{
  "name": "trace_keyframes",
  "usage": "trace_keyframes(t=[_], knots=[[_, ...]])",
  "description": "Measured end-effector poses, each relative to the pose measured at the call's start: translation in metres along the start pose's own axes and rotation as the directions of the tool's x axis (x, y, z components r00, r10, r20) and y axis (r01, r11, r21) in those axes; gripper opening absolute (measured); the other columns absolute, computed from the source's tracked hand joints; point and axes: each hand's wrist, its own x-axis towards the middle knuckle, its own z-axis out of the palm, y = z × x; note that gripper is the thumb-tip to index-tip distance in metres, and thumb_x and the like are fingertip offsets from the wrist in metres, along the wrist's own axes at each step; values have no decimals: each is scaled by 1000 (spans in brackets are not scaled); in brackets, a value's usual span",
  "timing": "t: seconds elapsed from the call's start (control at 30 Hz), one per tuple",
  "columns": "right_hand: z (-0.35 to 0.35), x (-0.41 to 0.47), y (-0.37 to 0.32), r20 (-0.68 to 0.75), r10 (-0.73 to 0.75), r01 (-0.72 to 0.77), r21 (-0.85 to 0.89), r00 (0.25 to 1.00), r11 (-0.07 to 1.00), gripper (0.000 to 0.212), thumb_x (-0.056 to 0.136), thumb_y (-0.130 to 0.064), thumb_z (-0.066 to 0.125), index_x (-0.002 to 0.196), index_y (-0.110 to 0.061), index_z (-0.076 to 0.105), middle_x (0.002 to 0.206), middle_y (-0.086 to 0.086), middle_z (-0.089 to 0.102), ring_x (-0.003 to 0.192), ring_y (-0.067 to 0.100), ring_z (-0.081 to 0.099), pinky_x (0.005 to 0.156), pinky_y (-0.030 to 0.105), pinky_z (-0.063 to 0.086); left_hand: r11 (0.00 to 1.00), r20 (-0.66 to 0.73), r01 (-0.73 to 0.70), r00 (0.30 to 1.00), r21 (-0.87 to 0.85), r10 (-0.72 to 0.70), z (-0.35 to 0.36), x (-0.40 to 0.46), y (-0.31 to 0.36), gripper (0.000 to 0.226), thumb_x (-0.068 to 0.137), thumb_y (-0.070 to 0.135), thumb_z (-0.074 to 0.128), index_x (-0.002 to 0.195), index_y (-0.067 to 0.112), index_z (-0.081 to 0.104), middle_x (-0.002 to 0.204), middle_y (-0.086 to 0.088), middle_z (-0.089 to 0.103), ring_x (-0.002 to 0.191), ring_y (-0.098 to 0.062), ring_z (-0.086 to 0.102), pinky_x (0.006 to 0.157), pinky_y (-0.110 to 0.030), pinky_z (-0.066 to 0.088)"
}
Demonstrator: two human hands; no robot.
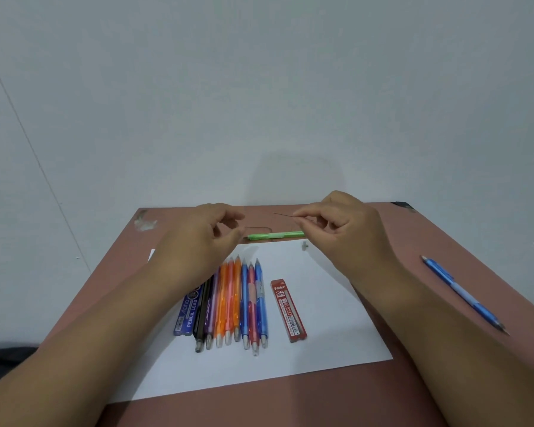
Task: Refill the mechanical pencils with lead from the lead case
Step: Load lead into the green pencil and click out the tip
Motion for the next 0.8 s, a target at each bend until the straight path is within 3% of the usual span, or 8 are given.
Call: trace_keyframes(t=[0.2,0.4,0.53,0.67,0.8], knots=[[-2,1,10,-58,1,3,64,998,998,10,89,-15,78,97,-20,81,76,-8,64,73,8,60,65,19,50,970,137,-84,989,228,53,10,23,13,49,91,50,66,137,41,51,128,21,58,107,-2,52,87,-29,48],[-3,1,14,-95,-1,10,96,995,995,10,87,-11,79,94,-18,82,74,-4,64,71,10,59,63,20,49,954,269,-94,963,286,14,31,45,15,35,93,44,64,127,39,62,123,15,65,97,-3,59,85,-28,53],[-1,1,17,-126,17,0,132,992,991,11,85,-9,80,92,-17,82,73,-7,62,69,10,59,63,20,49,907,363,-214,929,362,74,42,57,15,26,99,40,55,117,34,72,112,11,70,90,-6,61,85,-31,55],[-1,1,18,-122,36,-15,164,992,986,12,84,-9,81,91,-18,82,72,-5,62,68,12,59,61,24,51,917,317,-207,944,340,96,46,65,13,22,99,36,59,112,31,76,105,12,71,86,-5,58,80,-26,52],[-3,1,17,-111,49,-28,183,993,983,12,84,-11,82,92,-19,82,74,-4,63,69,12,59,62,19,48,970,243,-79,970,229,21,41,64,9,11,94,36,66,100,36,76,93,17,67,81,-4,59,73,-26,52]])
